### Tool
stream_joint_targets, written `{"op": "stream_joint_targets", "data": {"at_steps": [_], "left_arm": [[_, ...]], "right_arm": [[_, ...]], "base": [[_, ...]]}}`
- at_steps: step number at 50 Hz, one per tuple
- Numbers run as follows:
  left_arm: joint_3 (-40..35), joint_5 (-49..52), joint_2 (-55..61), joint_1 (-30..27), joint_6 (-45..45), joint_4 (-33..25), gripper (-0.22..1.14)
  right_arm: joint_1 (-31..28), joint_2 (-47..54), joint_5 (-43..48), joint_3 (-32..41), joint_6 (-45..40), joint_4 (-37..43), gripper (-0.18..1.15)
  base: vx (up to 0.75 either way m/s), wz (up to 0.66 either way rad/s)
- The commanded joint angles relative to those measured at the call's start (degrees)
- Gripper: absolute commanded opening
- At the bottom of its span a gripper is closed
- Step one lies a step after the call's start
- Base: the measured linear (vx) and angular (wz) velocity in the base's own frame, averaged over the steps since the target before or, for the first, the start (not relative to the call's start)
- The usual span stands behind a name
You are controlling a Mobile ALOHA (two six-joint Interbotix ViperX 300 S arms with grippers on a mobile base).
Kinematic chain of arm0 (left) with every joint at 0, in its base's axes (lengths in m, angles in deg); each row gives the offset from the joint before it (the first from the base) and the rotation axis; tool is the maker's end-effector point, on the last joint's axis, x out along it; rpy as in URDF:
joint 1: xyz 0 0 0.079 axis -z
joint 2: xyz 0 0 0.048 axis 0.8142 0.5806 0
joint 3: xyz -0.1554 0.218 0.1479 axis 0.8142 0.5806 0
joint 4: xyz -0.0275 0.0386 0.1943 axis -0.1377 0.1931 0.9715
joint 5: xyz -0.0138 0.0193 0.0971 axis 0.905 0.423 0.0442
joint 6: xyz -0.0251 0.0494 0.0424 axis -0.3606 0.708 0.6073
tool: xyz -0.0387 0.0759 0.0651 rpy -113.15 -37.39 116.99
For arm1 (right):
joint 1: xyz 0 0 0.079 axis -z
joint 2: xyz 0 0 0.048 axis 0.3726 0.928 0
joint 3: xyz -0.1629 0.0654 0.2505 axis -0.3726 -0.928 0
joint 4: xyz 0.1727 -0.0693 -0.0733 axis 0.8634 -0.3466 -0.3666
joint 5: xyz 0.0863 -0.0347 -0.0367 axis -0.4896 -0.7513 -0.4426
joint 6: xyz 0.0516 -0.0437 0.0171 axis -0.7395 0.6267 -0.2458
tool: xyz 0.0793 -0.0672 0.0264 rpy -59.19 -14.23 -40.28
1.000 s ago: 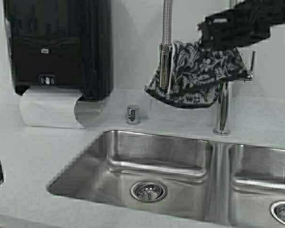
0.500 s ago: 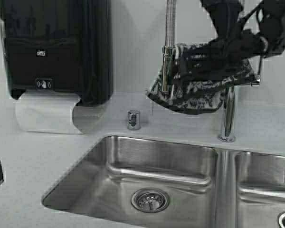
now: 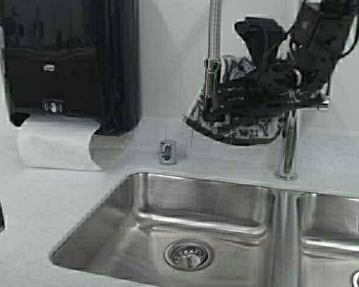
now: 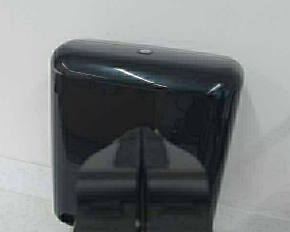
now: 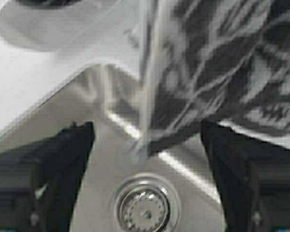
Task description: Get the cloth and wipe up the spill under the wine glass
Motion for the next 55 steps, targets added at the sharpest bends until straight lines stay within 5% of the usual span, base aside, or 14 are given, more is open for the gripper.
{"op": "stream_joint_targets", "data": {"at_steps": [1, 15, 31, 47, 55], "left_arm": [[-0.44, -0.26, 0.62, 0.0, 0.26, 0.09, 0.02], [-0.35, -0.26, 0.62, 0.0, 0.35, 0.18, 0.02], [-0.26, -0.26, 0.62, 0.0, 0.35, 0.18, 0.02], [-0.09, -0.26, 0.62, 0.0, 0.35, 0.09, 0.02], [0.09, -0.26, 0.7, 0.0, 0.35, 0.18, 0.02]], "right_arm": [[1.32, 0.97, 0.53, 4.13, 0.18, 0.26, 0.99], [2.55, 2.29, 0.53, 6.86, 0.35, 0.18, 0.9], [2.55, 0.88, 0.53, 4.66, 0.62, 0.26, -0.02], [2.29, -12.3, -0.97, -0.35, 0.7, -0.7, 0.07], [2.2, -22.24, -11.78, 0.53, 0.53, -1.05, 0.07]], "base": [[0.0, 0.0], [0.0, 0.0], [0.0, 0.0], [0.0, 0.0], [-0.01, 0.0]]}}
